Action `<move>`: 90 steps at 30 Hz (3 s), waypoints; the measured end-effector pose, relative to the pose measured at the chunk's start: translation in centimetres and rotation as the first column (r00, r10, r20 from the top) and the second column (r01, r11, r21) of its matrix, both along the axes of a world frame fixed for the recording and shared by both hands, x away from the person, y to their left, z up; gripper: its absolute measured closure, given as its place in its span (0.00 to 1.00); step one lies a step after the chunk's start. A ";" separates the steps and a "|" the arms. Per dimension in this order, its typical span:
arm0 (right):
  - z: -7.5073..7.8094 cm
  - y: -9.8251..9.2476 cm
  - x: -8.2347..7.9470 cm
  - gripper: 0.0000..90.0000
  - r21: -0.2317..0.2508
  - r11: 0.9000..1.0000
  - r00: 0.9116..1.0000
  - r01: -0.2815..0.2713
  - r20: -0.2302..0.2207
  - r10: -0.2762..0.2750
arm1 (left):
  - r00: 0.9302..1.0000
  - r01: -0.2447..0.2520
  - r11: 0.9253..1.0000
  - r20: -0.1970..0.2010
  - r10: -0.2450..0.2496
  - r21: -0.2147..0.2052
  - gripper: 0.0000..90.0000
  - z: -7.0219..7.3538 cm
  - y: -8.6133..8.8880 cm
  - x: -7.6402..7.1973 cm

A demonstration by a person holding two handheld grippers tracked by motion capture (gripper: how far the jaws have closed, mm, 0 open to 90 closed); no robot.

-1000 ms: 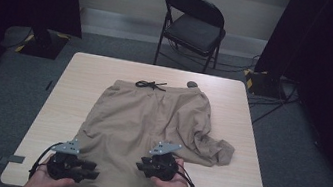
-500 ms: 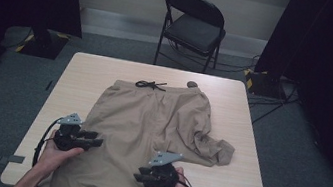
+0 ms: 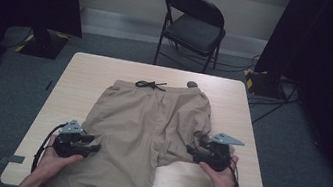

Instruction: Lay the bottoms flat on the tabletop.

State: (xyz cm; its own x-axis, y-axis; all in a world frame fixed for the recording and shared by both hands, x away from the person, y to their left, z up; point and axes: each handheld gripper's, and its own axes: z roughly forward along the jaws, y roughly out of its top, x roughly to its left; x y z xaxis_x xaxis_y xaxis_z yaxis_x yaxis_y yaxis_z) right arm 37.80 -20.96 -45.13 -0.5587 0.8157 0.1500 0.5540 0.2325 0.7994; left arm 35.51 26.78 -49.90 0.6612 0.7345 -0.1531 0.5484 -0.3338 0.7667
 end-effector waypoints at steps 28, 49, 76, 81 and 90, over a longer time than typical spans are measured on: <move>1.4 1.5 0.7 0.95 0.094 0.989 0.993 -0.115 0.006 0.115 | 1.000 0.000 0.999 -0.012 0.000 -0.045 0.52 -0.2 0.3 0.1; 3.0 17.8 10.0 0.59 0.117 0.949 0.951 -0.291 -0.072 0.301 | 1.000 0.015 0.999 -0.009 -0.015 -0.040 0.51 -0.2 0.3 0.2; 1.7 18.0 8.3 0.99 0.121 0.933 0.937 -0.338 -0.049 0.346 | 1.000 0.004 0.999 -0.009 -0.005 -0.038 0.51 -0.2 0.2 0.3; 3.7 21.4 6.9 0.99 0.151 0.901 0.912 -0.407 0.004 0.411 | 1.000 0.008 0.999 -0.010 -0.009 -0.037 0.51 -0.2 0.3 0.3; 3.7 22.1 7.3 0.65 0.124 0.904 0.910 -0.409 -0.019 0.415 | 1.000 0.010 0.999 -0.010 -0.010 -0.038 0.51 -0.2 0.3 0.3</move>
